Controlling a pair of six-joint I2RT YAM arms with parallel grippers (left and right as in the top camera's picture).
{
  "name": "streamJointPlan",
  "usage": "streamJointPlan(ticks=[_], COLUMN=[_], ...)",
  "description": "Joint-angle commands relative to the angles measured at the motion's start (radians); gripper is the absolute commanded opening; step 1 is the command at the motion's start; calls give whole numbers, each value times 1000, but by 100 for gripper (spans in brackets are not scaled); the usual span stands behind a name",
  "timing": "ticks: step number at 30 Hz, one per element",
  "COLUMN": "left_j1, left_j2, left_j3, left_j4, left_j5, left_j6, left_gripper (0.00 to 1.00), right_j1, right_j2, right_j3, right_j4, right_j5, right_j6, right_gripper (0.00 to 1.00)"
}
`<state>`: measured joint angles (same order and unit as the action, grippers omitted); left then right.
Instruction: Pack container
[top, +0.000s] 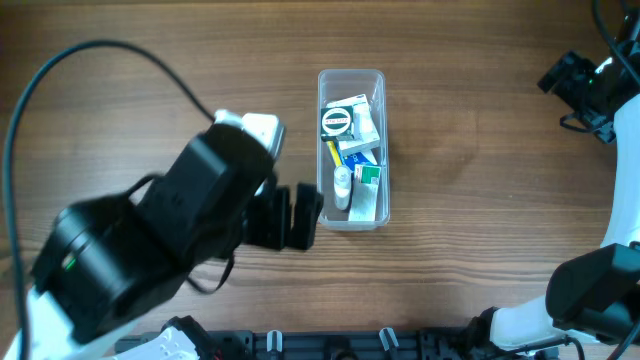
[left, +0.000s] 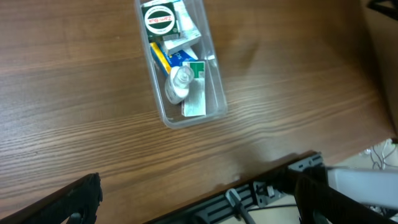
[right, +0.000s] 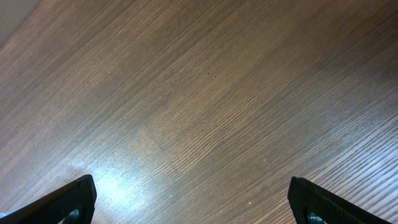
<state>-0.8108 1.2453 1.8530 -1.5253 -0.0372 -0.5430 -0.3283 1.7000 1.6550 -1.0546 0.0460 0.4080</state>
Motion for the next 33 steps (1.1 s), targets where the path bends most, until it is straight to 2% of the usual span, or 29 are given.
streamJointPlan(ticks=[1, 8, 9, 14, 20, 21, 22, 25, 26, 29, 33], left_j1=[-38, -38, -38, -40, -32, -18, 28, 104, 154, 235, 349], left_j2=[-29, -20, -8, -12, -159, -205, -309, -467, -579, -774, -965], left_j3=[10, 10, 6, -105, -463, -558, -748, -1009, -1162, -1351, -1459], left_j4=[-45, -145, -159, -111, 251, 326, 461, 643, 749, 848, 865], left_j5=[-17, 23, 24, 17, 18, 17, 18, 58, 86, 127, 136], left_j6=[12, 11, 63, 95, 253, 252, 251, 252, 252, 252, 253], left_gripper=[100, 100, 100, 100, 100, 100, 100, 100, 100, 100, 100], right_j1=[2, 2, 2, 2, 3, 3, 2, 2, 3, 3, 2], right_j2=[11, 11, 11, 11, 11, 11, 11, 11, 11, 11, 11], right_j3=[-5, -5, -5, -5, -5, -5, -6, -6, -6, -6, -6], right_j4=[3, 3, 3, 3, 3, 3, 7, 7, 7, 7, 7], right_j5=[10, 10, 10, 10, 10, 10, 10, 10, 10, 10, 10], right_j6=[14, 14, 14, 14, 14, 14, 14, 14, 14, 14, 14], right_gripper=[100, 100, 100, 100, 100, 100, 100, 100, 100, 100, 100])
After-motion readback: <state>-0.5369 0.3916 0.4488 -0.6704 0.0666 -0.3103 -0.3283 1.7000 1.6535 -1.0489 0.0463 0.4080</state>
